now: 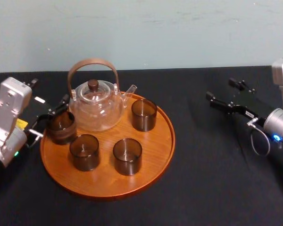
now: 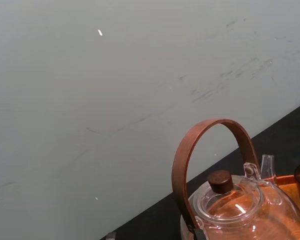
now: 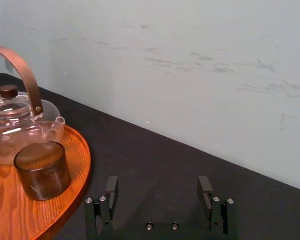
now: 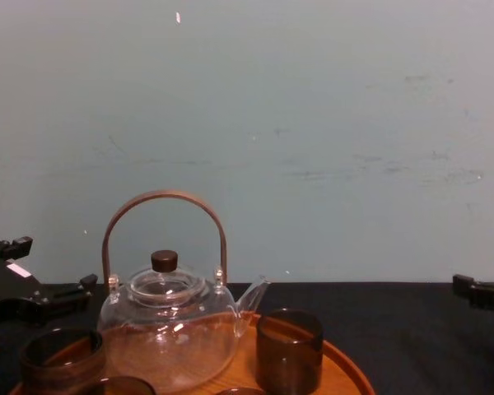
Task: Pick up the glass from the table and place it on the tray.
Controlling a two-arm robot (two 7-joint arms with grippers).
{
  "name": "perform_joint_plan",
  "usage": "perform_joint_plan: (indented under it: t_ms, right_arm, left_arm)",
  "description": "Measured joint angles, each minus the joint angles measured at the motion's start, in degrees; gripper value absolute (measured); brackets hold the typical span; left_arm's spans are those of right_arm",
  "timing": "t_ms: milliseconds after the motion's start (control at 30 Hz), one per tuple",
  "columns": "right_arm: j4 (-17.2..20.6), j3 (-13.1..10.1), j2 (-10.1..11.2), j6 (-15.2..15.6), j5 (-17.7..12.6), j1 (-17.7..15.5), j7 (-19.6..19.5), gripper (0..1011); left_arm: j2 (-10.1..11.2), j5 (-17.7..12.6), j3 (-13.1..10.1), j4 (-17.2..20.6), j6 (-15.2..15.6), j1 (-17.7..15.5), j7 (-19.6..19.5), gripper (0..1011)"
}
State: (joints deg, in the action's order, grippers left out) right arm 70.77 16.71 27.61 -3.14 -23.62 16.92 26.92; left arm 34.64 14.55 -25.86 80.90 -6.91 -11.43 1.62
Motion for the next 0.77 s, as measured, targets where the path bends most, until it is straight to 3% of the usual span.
perform_joint_plan:
  t_ms: [767]
  right_arm:
    - [0.04, 0.43, 0.10, -0.01, 0.04, 0.32, 0.40, 1002]
  left_arm:
    - [0.00, 0.00, 0.00, 0.00, 0.00, 0.00, 0.00, 1001]
